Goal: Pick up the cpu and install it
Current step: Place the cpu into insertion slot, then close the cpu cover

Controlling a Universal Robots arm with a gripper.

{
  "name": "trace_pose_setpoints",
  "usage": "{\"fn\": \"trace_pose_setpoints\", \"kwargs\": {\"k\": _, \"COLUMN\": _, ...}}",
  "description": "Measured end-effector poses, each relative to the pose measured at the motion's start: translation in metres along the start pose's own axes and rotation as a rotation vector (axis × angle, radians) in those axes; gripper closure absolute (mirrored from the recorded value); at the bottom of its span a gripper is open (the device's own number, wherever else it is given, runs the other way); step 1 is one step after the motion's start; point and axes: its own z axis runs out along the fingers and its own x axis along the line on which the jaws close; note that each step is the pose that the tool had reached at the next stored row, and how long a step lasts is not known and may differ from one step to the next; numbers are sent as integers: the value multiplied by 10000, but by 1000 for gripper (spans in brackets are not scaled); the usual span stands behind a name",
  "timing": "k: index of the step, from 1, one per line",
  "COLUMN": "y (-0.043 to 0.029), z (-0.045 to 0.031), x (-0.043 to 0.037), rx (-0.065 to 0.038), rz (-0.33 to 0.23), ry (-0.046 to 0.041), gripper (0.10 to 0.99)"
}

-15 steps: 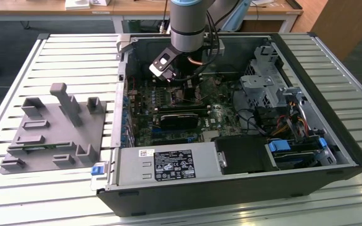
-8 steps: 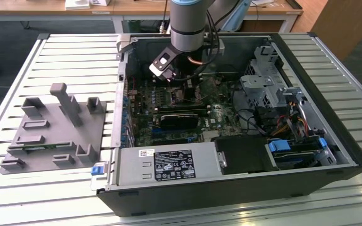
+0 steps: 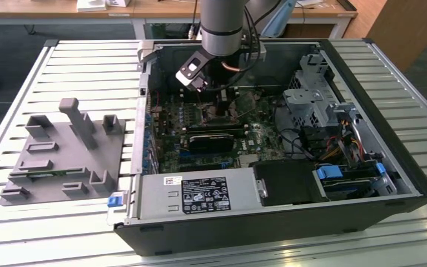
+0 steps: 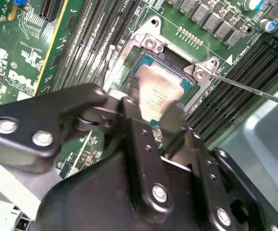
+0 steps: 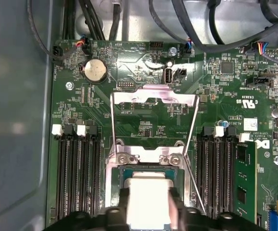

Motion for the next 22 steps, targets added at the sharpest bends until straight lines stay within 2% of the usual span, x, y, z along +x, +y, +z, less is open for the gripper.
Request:
{"fn": "trace_pose_setpoints", "kwargs": {"k": 1, "y": 0, "z": -4, "x": 0, "rx": 0, "rz": 0, "ry": 0, "gripper": 616}}
{"fn": "trace_pose_setpoints", "kwargs": {"k": 4, "y": 1, "z": -8, "x": 0, "rx": -1, "rz": -1, "ry": 2, "gripper": 792}}
{"fn": "trace_pose_setpoints", "kwargs": {"k": 5, "y": 1, "z": -10, "x": 0, "rx": 1, "rz": -1, "ry": 0, "gripper": 792}}
{"fn": "trace_pose_setpoints", "kwargs": {"k": 7, "y": 1, "z": -16, "x": -1, "rx": 2, "rz": -1, "ry": -2, "gripper": 910}}
{"fn": "trace_pose_setpoints", "kwargs": {"k": 8, "y": 1, "z": -20, "x": -1, "rx": 2, "rz": -1, "ry": -2, "gripper": 910}}
{"fn": "trace_pose_setpoints", "kwargs": {"k": 9, "y": 1, "z": -23, "x": 0, "rx": 1, "rz": -1, "ry": 0, "gripper": 969}}
{"fn": "trace_pose_setpoints", "kwargs": {"k": 22, "y": 4, "z": -95, "x": -1, "rx": 1, "rz": 0, "ry": 0, "gripper": 980}}
